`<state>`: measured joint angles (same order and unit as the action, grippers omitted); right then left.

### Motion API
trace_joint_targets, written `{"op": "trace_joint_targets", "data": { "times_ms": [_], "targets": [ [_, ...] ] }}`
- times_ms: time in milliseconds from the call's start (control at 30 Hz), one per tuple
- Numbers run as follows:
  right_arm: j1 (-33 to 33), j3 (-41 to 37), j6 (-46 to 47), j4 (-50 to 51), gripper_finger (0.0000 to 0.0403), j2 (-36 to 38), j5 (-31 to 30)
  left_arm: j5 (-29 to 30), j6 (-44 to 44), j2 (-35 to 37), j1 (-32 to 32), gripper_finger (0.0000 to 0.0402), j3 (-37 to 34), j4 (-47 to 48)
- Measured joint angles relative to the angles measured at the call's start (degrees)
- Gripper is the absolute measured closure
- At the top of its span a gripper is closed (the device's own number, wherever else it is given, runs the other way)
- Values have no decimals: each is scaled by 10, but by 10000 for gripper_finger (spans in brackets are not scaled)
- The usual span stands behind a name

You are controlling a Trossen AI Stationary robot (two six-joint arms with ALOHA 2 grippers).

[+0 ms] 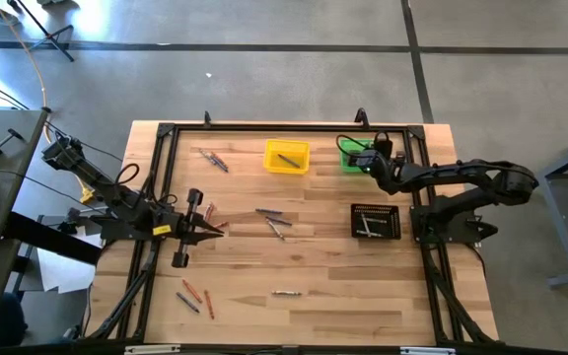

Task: Sort crayons
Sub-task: Put the gray crayon into the black bin

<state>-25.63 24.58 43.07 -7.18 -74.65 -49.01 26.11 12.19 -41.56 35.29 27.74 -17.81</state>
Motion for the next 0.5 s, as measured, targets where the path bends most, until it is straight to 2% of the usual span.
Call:
{"op": "trace_joint_targets", "data": {
  "times_ms": [167,300,400,500],
  "targets": [
    [0,0,0,0,296,1,1,0,-10,0,0,392,0,7],
    [3,0,-7,-17,291,13,32,0,-16,0,0,392,0,32],
    [19,0,-65,-60,291,29,70,8,-18,0,0,392,0,51],
    [46,0,-127,-110,291,49,123,59,-43,-4,0,392,0,75]
  ]
}}
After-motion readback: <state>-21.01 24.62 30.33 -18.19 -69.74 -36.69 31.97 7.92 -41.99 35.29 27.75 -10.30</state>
